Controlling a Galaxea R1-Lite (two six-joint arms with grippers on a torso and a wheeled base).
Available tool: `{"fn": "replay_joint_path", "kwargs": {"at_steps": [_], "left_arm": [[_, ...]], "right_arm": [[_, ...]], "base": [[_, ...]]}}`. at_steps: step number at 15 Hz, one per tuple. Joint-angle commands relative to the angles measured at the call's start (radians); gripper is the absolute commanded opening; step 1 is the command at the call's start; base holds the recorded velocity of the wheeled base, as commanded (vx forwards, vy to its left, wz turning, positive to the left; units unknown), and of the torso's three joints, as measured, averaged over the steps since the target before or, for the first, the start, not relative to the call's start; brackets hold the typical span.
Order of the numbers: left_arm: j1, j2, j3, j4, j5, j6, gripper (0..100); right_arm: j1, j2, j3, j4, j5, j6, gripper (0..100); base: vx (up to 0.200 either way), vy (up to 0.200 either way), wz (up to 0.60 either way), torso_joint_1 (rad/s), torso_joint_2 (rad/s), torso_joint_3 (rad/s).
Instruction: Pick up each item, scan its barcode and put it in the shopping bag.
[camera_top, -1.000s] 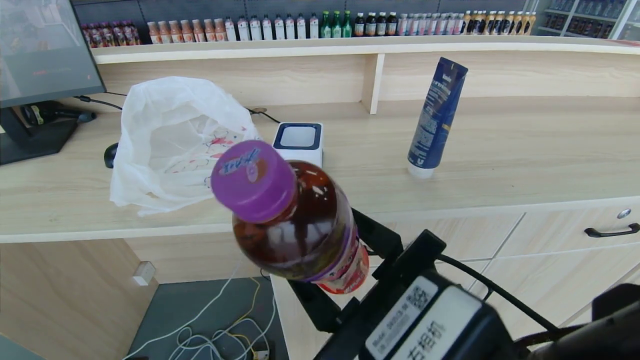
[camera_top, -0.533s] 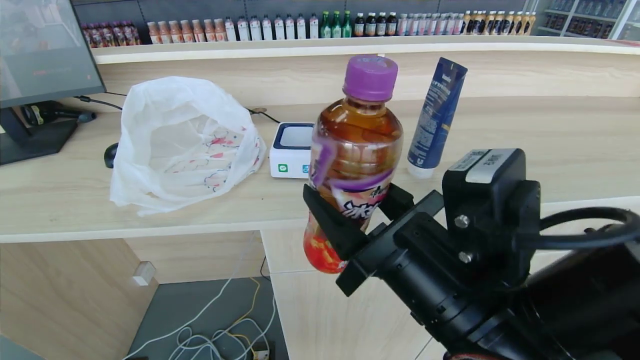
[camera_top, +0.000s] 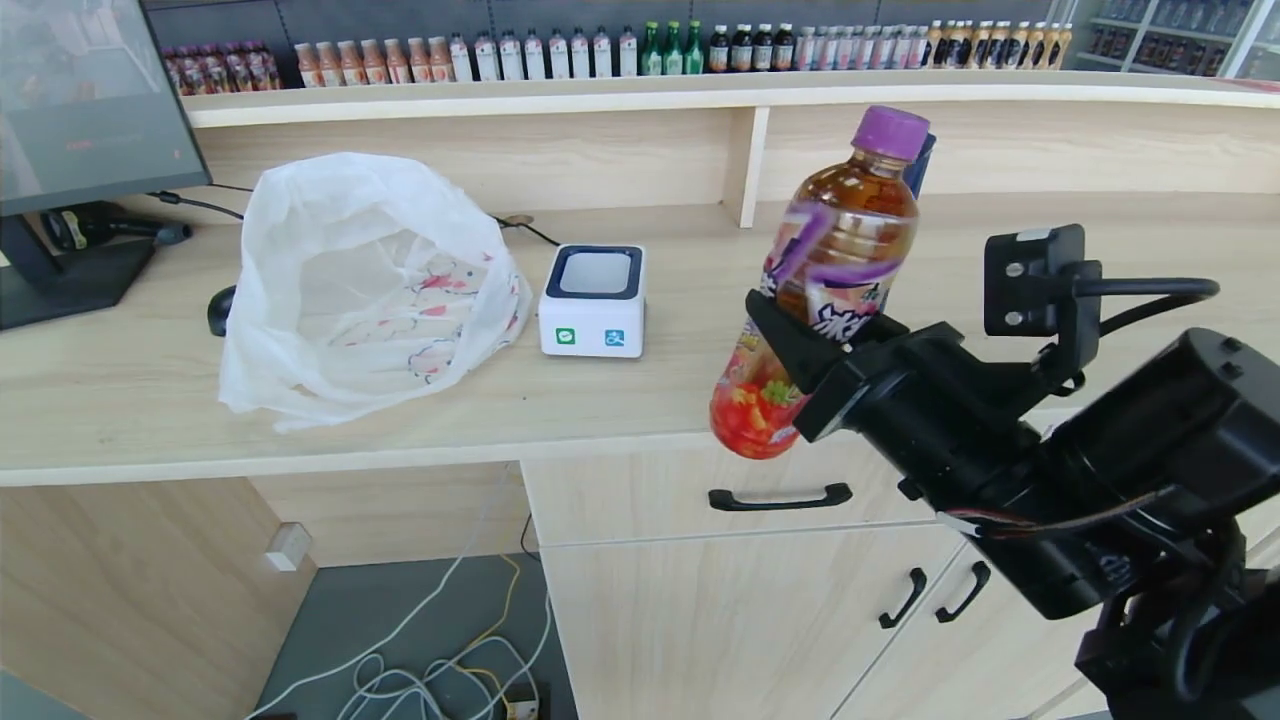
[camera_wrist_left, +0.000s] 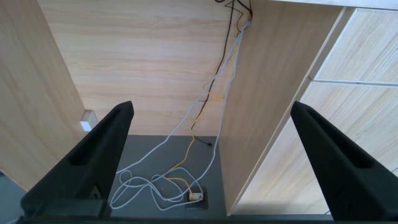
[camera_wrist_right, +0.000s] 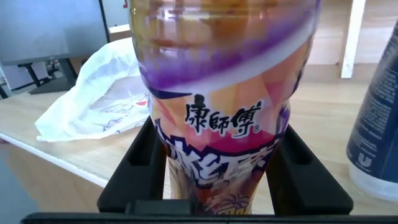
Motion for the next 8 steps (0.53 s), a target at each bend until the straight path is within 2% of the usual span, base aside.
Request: {"fn": "replay_joint_path", "kwargs": {"at_steps": [1, 3, 8], "left_arm": [[0.001, 0.000, 0.000, 0.000, 0.001, 0.000, 100], [-0.001, 0.000, 0.000, 0.000, 0.001, 0.000, 100], [0.001, 0.000, 0.000, 0.000, 0.001, -0.002, 100]], "right_arm": [[-0.064, 0.001, 0.020, -0.006, 0.028, 0.029, 0], [-0.087, 0.021, -0.006, -0.007, 0.067, 0.029, 0], [-0.095, 0.026, -0.024, -0.021, 0.062, 0.039, 0]], "base": [[0.000, 0.000, 0.00, 0.000, 0.00, 0.000], [0.000, 0.000, 0.00, 0.000, 0.00, 0.000], [0.000, 0.000, 0.00, 0.000, 0.00, 0.000]]}}
